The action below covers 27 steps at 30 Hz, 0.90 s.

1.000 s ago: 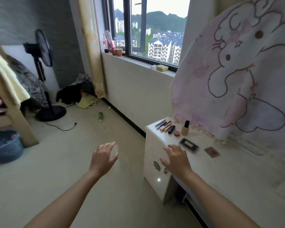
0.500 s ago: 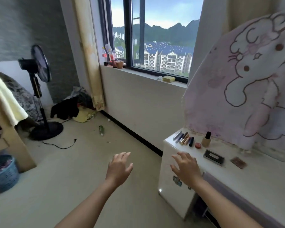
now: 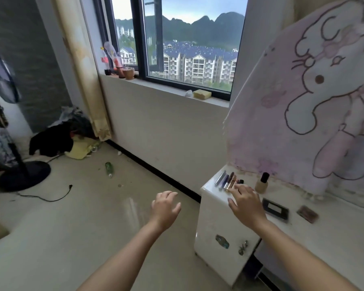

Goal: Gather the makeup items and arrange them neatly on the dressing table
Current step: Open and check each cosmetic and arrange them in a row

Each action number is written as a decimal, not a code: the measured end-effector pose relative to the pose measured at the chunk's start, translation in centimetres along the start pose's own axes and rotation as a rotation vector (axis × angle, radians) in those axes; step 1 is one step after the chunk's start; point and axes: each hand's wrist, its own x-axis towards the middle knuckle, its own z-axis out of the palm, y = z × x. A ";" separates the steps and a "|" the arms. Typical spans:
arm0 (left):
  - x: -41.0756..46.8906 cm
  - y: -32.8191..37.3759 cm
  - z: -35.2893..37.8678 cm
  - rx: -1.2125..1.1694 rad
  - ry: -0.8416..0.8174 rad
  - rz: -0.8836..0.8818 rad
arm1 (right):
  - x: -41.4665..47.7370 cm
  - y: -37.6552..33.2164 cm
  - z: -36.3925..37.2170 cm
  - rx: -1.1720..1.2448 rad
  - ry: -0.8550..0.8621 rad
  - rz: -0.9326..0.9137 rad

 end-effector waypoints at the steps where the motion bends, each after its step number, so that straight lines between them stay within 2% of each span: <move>1: 1.1 0.0 0.1 0.002 0.005 -0.004 | 1.0 0.3 0.3 -0.026 0.011 -0.016; 9: 7.0 -2.2 1.8 -0.110 -0.052 -0.099 | 6.8 2.2 4.8 -0.017 -0.053 0.026; 14: 12.3 -4.5 3.9 -0.189 -0.105 -0.146 | 10.2 3.0 8.9 0.096 -0.119 0.097; 20: 20.9 -5.9 7.5 -0.297 -0.193 -0.167 | 15.6 5.1 12.9 0.180 -0.180 0.316; 27: 27.1 -5.1 12.0 -0.316 -0.400 -0.116 | 17.8 6.8 15.9 0.252 -0.266 0.598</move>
